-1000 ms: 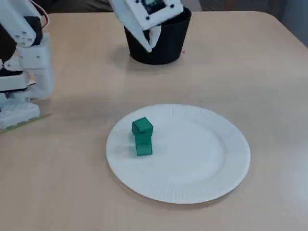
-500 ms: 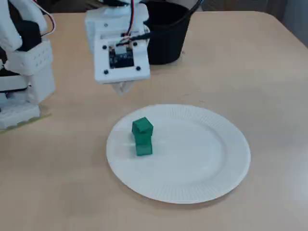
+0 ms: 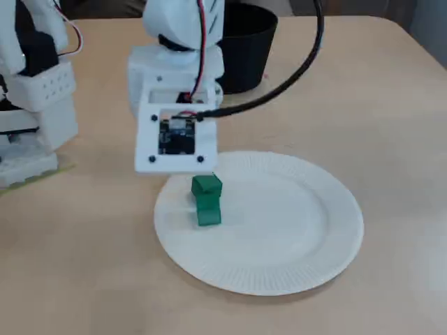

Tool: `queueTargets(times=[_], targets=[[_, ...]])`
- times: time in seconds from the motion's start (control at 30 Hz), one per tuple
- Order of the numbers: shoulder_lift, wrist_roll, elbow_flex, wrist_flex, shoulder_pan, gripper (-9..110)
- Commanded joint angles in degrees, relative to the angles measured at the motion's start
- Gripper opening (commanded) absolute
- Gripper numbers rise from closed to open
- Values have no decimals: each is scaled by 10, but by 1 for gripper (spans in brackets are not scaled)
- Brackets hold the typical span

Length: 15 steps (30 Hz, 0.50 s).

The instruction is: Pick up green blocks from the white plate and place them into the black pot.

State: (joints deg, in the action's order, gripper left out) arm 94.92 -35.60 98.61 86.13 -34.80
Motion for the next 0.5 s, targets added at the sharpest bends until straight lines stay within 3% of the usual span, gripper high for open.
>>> queueTargets(times=[0.0,0.47], targets=[[0,-8,-28,-4,-33,19],[-45,14,-31,-53,-18,29]])
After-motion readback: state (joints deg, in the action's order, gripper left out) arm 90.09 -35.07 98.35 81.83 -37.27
